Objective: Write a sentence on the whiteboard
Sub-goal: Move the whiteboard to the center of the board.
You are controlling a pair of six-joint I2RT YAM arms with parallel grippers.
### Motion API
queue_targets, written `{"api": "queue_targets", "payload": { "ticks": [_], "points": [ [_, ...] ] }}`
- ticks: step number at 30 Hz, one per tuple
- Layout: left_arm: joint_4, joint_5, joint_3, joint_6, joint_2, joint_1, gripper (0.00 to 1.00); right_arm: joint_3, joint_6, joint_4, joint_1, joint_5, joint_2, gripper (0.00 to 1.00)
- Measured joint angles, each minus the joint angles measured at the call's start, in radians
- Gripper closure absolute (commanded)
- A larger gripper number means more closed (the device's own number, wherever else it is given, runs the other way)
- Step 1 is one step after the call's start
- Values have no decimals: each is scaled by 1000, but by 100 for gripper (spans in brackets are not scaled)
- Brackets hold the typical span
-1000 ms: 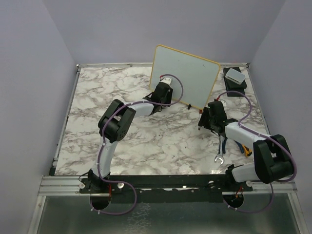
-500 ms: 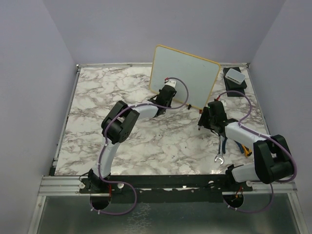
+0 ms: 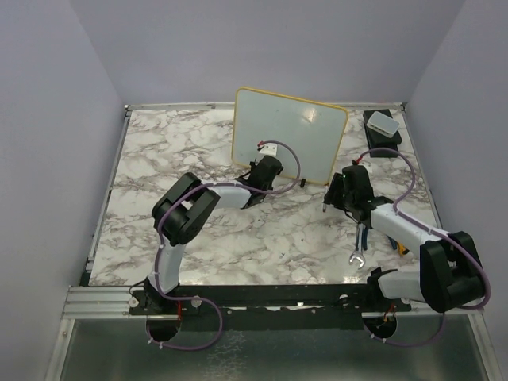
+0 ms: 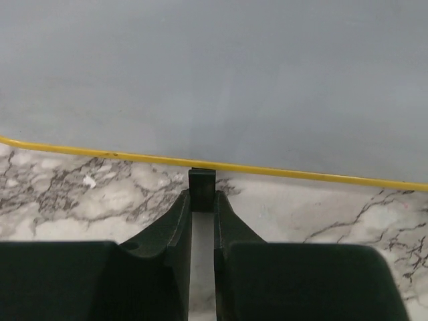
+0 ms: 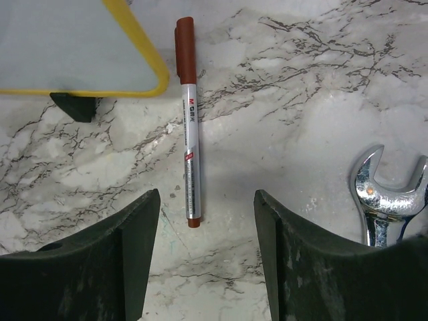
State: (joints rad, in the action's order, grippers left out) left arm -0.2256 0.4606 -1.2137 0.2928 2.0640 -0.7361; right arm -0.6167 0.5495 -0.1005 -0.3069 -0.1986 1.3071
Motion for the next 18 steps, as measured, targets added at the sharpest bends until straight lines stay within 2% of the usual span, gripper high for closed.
{"api": "queue_targets", "payload": {
  "ticks": [6, 11, 18],
  "points": [
    [-9, 75, 146, 88, -99, -37, 100, 16, 0, -3, -1, -5, -19, 37],
    [8, 179, 251, 189, -173, -110, 100, 20, 0, -5, -2, -6, -19, 37],
    [68, 254, 328, 337, -241, -184, 100, 29, 1, -5, -2, -6, -32, 37]
  ]
}}
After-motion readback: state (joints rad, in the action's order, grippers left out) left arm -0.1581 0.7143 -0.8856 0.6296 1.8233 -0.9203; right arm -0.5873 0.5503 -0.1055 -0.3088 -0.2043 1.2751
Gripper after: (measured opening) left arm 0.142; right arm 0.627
